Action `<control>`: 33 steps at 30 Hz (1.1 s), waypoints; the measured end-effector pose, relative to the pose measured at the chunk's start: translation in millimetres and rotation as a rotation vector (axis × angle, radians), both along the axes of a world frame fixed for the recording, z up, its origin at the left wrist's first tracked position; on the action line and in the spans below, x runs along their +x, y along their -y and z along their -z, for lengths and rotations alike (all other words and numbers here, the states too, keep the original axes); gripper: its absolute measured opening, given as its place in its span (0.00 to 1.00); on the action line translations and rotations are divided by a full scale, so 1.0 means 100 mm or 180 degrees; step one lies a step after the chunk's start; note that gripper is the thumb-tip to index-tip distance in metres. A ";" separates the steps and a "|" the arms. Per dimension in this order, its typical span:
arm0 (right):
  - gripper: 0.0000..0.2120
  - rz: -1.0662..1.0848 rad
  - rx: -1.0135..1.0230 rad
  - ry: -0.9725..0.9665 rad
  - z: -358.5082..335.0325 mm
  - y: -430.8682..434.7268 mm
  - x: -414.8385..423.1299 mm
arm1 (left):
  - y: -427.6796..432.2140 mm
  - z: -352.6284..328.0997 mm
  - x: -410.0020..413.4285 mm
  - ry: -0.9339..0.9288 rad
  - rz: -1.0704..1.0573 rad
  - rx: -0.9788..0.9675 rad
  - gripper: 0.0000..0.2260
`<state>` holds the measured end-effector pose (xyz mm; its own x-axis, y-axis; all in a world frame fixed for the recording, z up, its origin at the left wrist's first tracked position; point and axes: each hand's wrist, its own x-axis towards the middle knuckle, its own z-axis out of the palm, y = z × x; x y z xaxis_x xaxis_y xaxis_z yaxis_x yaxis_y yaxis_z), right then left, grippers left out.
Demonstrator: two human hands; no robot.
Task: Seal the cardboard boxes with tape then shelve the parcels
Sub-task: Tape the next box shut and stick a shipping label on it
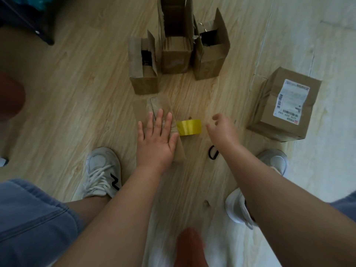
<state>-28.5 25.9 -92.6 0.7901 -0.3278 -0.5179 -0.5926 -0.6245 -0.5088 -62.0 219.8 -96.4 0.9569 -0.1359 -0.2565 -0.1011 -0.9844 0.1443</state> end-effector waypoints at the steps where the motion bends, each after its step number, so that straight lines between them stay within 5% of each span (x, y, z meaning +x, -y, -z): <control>1: 0.18 0.0163 -0.0156 -0.0134 0.04 0.08 -0.04 | 0.00 0.00 0.00 -0.0021 0.0008 0.0011 0.27; 9: 0.18 0.0173 -0.0562 -0.1217 0.39 0.39 -0.42 | 0.00 0.01 0.00 -0.0008 0.0030 -0.0008 0.27; 20: 0.23 0.0042 -0.0917 -0.1442 0.51 0.31 -0.42 | -0.01 0.06 -0.02 0.0077 0.0018 0.0012 0.27; 23: 0.15 -0.0015 -0.0904 -0.1493 0.48 0.31 -0.42 | -0.01 0.06 -0.02 0.0042 0.0019 0.0033 0.27; 26: 0.09 0.0234 -0.0540 -0.1509 0.44 0.36 -0.43 | -0.02 0.04 -0.01 -0.0035 0.0010 0.0028 0.27; 33: 0.14 0.1358 0.1262 -0.1498 0.20 0.40 -0.41 | 0.00 -0.16 0.07 -0.0356 0.0007 -0.0190 0.25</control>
